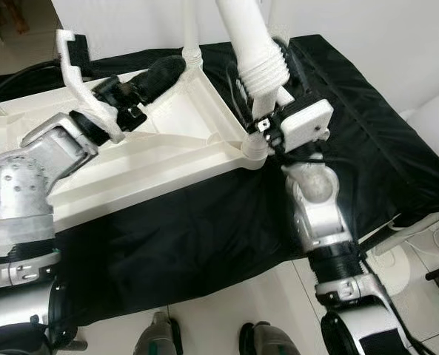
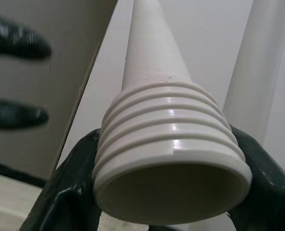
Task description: Building children table
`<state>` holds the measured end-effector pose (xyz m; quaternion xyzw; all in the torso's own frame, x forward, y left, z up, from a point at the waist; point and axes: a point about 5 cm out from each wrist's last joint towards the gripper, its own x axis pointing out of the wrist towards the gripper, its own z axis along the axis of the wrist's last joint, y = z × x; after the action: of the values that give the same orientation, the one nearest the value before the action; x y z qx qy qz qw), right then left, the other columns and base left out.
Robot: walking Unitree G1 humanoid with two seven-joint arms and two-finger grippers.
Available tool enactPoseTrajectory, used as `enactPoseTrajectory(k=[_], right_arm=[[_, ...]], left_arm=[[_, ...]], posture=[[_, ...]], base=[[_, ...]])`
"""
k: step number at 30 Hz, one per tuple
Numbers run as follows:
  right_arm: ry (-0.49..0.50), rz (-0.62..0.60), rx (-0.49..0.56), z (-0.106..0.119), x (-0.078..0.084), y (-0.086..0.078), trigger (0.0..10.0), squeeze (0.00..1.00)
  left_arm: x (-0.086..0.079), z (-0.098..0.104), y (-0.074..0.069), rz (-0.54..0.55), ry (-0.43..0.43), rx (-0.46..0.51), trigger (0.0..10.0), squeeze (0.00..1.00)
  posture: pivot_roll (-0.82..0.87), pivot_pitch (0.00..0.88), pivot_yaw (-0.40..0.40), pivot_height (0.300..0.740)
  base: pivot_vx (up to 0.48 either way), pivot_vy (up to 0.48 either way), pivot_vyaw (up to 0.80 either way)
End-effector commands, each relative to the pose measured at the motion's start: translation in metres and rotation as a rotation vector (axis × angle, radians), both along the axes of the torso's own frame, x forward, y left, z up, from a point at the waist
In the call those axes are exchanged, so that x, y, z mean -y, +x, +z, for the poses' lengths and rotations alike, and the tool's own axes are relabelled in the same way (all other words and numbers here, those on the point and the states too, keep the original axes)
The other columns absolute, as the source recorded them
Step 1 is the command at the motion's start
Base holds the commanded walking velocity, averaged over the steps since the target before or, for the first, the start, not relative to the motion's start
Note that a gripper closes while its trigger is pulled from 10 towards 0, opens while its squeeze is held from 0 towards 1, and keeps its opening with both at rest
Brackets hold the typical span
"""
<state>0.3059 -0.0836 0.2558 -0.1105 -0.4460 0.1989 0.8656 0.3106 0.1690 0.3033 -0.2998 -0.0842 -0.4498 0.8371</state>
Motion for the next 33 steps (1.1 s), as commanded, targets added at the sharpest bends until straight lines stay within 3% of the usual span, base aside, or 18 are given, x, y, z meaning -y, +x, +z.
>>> enactPoseTrajectory(k=[1, 8, 25, 27, 33], right_arm=[[0.032, 0.021, -0.003, 0.002, 0.000, -0.002, 10.0, 0.00], [0.032, 0.072, -0.099, -0.013, -0.006, 0.001, 10.0, 0.00], [-0.083, 0.158, -0.148, -0.025, -0.017, -0.002, 10.0, 0.00], [-0.125, 0.175, -0.161, -0.030, -0.019, -0.003, 10.0, 0.00], [-0.150, 0.185, -0.169, -0.034, -0.020, -0.003, 10.0, 0.00]], left_arm=[[0.002, 0.013, -0.014, -0.238, -0.057, 0.168, 10.0, 0.00], [0.001, 0.021, -0.011, -0.279, -0.148, 0.161, 10.0, 0.00], [0.012, 0.009, 0.012, -0.222, -0.126, 0.058, 10.0, 0.00], [0.010, 0.018, 0.016, -0.227, -0.171, 0.060, 10.0, 0.00], [0.006, 0.025, 0.019, -0.220, -0.195, 0.067, 10.0, 0.00]], posture=[[-0.01, 0.098, 0.029, 0.740], [-0.02, 0.086, 0.022, 0.740], [-0.03, 0.086, 0.017, 0.740], [-0.03, 0.087, 0.015, 0.740], [-0.03, 0.087, 0.014, 0.740]], base=[[0.000, 0.000, 0.00], [0.000, 0.000, 0.00], [0.000, 0.000, 0.00], [0.000, 0.000, 0.00], [0.000, 0.000, 0.00]])
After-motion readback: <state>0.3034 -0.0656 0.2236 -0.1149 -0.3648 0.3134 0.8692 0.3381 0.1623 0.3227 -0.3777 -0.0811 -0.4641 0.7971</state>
